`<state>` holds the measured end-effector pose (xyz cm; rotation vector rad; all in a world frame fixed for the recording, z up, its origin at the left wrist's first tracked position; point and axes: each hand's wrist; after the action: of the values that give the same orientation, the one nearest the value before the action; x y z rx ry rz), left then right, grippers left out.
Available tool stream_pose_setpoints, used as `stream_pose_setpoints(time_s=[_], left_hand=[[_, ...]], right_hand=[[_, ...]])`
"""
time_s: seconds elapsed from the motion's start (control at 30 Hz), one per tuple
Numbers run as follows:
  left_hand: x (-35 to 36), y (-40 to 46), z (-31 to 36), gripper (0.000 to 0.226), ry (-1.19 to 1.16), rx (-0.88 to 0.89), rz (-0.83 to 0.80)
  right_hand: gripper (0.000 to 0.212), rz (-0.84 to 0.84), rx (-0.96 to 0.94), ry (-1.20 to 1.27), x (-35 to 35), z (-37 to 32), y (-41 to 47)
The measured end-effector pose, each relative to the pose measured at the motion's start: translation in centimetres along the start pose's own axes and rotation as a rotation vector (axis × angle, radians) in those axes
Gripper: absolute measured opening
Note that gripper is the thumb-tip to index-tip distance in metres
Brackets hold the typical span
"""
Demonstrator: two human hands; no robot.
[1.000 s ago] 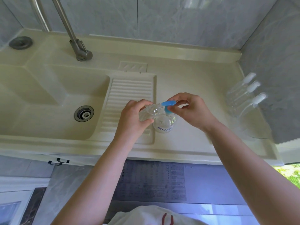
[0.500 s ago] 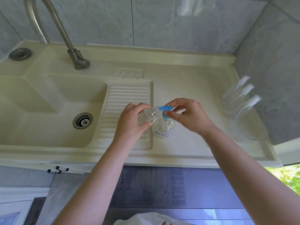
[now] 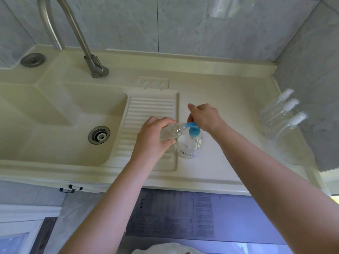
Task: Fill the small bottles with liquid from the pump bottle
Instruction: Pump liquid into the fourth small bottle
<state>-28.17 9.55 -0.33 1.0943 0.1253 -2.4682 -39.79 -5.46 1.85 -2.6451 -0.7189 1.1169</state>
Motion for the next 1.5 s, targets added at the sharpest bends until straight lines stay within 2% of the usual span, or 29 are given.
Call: stream_pose_setpoints(time_s=[0.13, 0.33, 0.47, 0.6, 0.8, 0.9, 1.13, 1.3, 1.5], left_hand=[[0.2, 0.0, -0.1, 0.050, 0.004, 0.002, -0.006], [0.5, 0.1, -0.1, 0.050, 0.027, -0.005, -0.023], [0.5, 0.0, -0.3, 0.048, 0.028, 0.002, -0.020], [0.8, 0.0, -0.6, 0.047, 0.008, -0.001, -0.023], [1.2, 0.1, -1.1, 0.046, 0.010, 0.003, -0.035], [1.2, 0.2, -1.1, 0.046, 0.013, -0.004, -0.044], [1.2, 0.0, -1.4, 0.048, 0.034, -0.005, -0.034], [1.3, 0.0, -1.5, 0.047, 0.011, -0.010, -0.025], [1.3, 0.0, -1.3, 0.046, 0.024, -0.019, -0.034]], right_hand=[[0.047, 0.070, 0.023, -0.038, 0.9, 0.6, 0.4], [0.058, 0.163, -0.003, -0.161, 1.6, 0.9, 0.3], [0.066, 0.120, -0.014, -0.178, 0.9, 1.1, 0.4], [0.064, 0.106, -0.043, -0.201, 0.7, 0.9, 0.3], [0.058, 0.170, -0.059, -0.236, 1.8, 1.2, 0.7], [0.062, 0.216, -0.073, -0.216, 1.8, 1.3, 0.5], [0.068, 0.123, -0.043, -0.195, 1.2, 1.4, 1.0], [0.057, 0.122, -0.053, -0.204, 1.7, 1.9, 1.5], [0.065, 0.149, -0.011, -0.174, 1.8, 1.9, 1.3]])
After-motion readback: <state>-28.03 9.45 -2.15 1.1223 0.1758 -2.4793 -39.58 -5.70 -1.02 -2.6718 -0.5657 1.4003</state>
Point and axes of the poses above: each hand's wrist, its own y-axis towards the middle knuckle, its own x-axis out of the palm, z = x × y, and after that the axes turned 4 degrees about y, right-handed
